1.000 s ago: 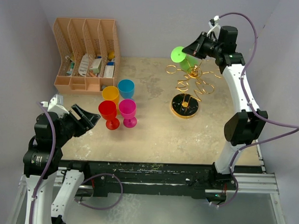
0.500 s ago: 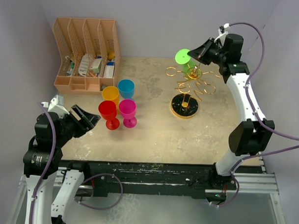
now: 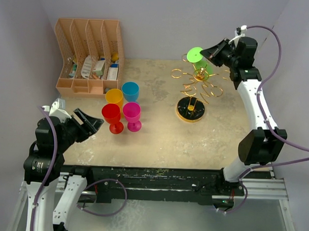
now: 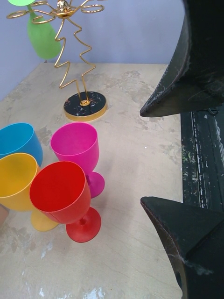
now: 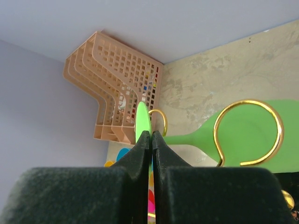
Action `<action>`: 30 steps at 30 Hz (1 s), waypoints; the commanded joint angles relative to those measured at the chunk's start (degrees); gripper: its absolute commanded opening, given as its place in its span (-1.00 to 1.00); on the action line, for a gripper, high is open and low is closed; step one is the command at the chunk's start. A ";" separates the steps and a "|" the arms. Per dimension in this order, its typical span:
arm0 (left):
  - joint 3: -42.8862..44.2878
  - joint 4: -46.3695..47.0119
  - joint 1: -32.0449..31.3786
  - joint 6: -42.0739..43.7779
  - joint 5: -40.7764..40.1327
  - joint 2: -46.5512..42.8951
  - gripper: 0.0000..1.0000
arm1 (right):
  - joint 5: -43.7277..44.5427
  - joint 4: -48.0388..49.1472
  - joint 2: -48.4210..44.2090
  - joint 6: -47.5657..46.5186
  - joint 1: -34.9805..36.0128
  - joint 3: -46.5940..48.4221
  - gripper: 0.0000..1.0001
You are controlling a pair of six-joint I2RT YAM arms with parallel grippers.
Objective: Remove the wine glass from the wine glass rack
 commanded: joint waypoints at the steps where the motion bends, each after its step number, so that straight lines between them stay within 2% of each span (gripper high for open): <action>1: 1.90 0.92 0.03 0.43 0.23 -0.56 0.44 | -0.16 8.92 -0.25 -1.59 -0.18 2.09 -1.00; 6: 2.40 1.40 0.02 0.34 0.51 -0.22 0.44 | -0.71 13.20 1.89 -3.51 -0.16 5.91 -1.00; 11: 2.37 2.23 0.02 0.16 1.93 0.06 0.46 | -5.04 21.20 3.40 -4.90 0.33 8.02 -1.00; 14: 2.48 2.76 0.02 -0.32 3.22 0.27 0.47 | -5.11 18.97 2.43 -12.92 3.25 10.97 -1.00; 17: 2.20 3.63 0.02 -1.31 5.10 0.91 0.49 | 0.50 10.92 -0.57 -29.06 11.13 15.02 -1.00; 20: 1.82 4.67 0.05 -3.33 7.66 2.21 0.57 | 9.47 7.95 -6.79 -43.72 22.54 13.12 -1.00; 26: 5.34 4.63 0.02 -7.80 10.73 3.73 0.61 | 22.88 8.55 -20.82 -57.18 37.69 1.85 -1.00; 30: 7.56 5.77 -0.02 -14.08 13.10 3.33 0.59 | 24.32 3.47 -28.01 -63.56 47.46 -2.54 -1.00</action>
